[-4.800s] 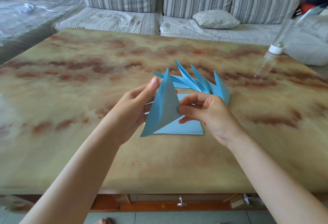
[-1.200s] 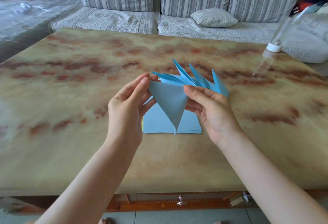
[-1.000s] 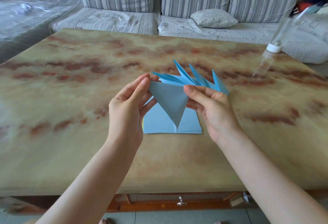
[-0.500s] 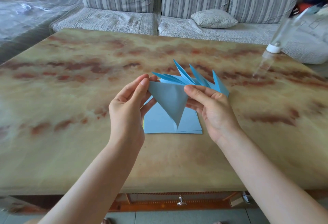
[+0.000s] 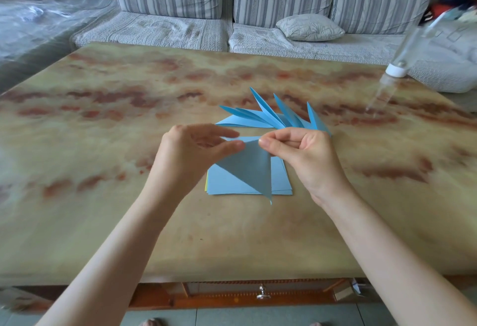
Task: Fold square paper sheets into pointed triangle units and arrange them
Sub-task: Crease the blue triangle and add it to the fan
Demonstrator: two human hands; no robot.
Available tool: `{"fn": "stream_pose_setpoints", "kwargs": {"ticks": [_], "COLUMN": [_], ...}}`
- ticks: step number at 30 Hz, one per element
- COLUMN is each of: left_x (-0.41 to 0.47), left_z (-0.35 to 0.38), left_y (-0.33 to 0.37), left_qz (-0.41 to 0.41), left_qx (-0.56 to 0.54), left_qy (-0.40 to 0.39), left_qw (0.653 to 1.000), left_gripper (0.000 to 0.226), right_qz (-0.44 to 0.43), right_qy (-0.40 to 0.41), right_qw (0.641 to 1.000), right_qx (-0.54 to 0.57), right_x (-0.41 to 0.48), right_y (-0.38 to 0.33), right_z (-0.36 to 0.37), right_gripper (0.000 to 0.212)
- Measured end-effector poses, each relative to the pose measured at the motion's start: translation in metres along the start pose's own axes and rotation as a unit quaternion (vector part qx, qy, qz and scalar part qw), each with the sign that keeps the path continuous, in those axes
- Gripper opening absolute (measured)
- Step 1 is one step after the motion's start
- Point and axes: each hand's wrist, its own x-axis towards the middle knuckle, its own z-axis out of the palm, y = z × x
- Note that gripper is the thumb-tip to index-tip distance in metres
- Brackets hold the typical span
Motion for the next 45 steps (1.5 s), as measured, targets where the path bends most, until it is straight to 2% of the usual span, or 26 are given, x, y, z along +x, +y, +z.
{"fn": "stream_pose_setpoints", "kwargs": {"ticks": [4,6,9,11,14,20,22,25,31,38,45], "left_x": [-0.002,-0.002,-0.001,0.0,0.001,0.003,0.002,0.0,-0.001,-0.004,-0.002], "left_z": [0.004,0.007,0.009,0.01,0.011,0.007,0.007,0.009,0.011,0.011,0.012], "left_y": [-0.003,-0.004,-0.005,-0.005,-0.006,-0.01,-0.009,-0.002,0.001,0.0,-0.002], "left_qz": [0.053,0.055,0.053,0.05,0.04,0.015,0.034,0.061,0.058,0.069,0.057], "left_qx": [0.045,0.037,0.016,-0.001,-0.01,0.007,0.028,0.024,0.028,0.044,0.083], "left_qy": [-0.007,0.007,0.029,0.033,0.025,-0.028,-0.043,-0.034,-0.035,0.024,0.063], "left_qw": [0.998,0.998,0.998,0.998,0.999,0.999,0.998,0.997,0.997,0.996,0.993], "left_gripper": [0.011,0.011,0.017,0.016,0.014,0.008,0.006,0.001,0.008,0.015,0.02], "right_qz": [0.005,0.021,0.067,0.076,0.071,0.065,0.062,0.059,0.047,0.083,0.08], "right_qy": [-0.012,-0.015,-0.026,-0.017,-0.01,-0.021,-0.024,-0.044,-0.072,-0.086,-0.108], "right_qw": [1.0,1.0,0.996,0.996,0.996,0.998,0.998,0.997,0.996,0.993,0.988], "right_qx": [0.001,0.015,0.047,0.052,0.044,0.017,0.015,0.009,-0.028,-0.016,-0.076], "right_x": [0.0,0.0,0.0,0.0,0.001,-0.001,-0.002,-0.004,-0.008,-0.006,-0.007], "right_y": [-0.001,-0.002,0.0,0.001,0.0,-0.002,-0.002,-0.003,-0.003,-0.004,0.002], "right_z": [0.0,-0.002,-0.003,-0.002,-0.002,-0.003,-0.002,0.001,0.006,0.008,0.004], "right_gripper": [0.007,0.003,0.02,0.013,0.003,0.007,0.007,0.006,0.005,0.005,0.014]}}
